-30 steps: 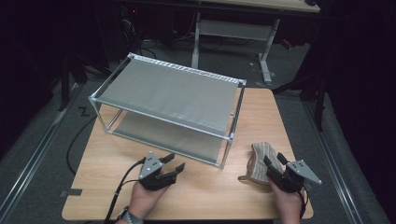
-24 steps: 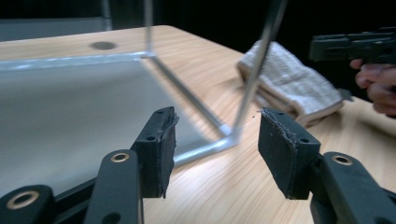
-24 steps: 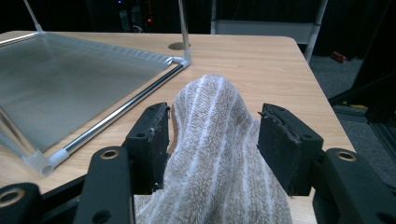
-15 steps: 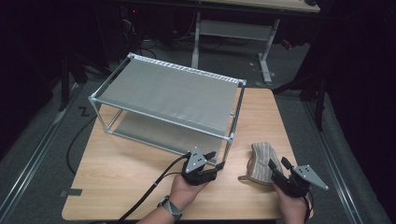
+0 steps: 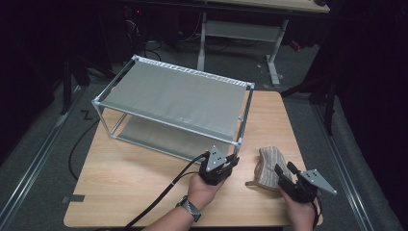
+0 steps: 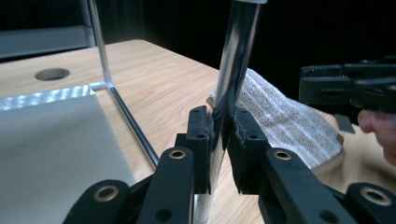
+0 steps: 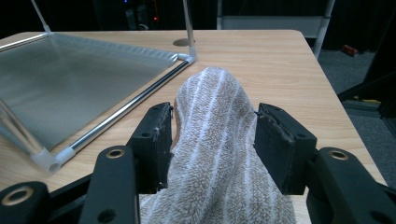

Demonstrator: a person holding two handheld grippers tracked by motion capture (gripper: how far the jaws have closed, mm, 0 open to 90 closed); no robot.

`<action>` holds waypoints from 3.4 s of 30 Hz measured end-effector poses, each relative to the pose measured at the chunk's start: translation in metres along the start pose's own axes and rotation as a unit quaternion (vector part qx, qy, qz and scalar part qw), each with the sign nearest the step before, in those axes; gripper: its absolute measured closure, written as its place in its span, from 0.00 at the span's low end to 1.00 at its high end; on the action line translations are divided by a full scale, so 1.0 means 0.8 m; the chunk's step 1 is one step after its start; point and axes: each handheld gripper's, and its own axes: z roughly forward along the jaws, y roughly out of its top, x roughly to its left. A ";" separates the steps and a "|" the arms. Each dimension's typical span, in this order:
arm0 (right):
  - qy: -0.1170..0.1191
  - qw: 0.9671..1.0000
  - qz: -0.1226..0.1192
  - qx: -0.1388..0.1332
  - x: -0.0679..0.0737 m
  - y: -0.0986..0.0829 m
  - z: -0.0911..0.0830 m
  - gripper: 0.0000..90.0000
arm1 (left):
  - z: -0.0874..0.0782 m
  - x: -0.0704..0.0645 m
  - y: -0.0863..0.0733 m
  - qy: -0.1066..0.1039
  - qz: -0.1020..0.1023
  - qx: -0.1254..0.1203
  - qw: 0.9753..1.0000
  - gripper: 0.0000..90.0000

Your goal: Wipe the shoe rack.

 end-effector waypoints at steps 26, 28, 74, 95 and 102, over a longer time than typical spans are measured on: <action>0.058 0.996 -0.066 -0.014 0.079 0.039 0.036 0.54 | -0.180 -0.021 -0.064 -0.049 0.016 -0.008 0.999 0.88; 0.060 0.996 -0.067 -0.016 0.083 0.045 0.045 0.55 | -0.187 -0.023 -0.066 -0.053 0.014 -0.007 0.999 0.88; 0.029 0.998 -0.051 0.000 0.077 0.078 0.084 0.67 | -0.175 0.044 -0.062 0.001 -0.021 -0.019 1.000 0.88; -0.033 0.997 -0.009 0.069 0.017 -0.012 0.006 0.46 | -0.137 0.038 -0.057 -0.023 -0.010 -0.027 0.999 0.86; -0.036 0.995 -0.030 0.090 0.024 -0.016 0.023 0.44 | -0.156 0.043 -0.072 -0.029 0.014 0.000 0.999 0.71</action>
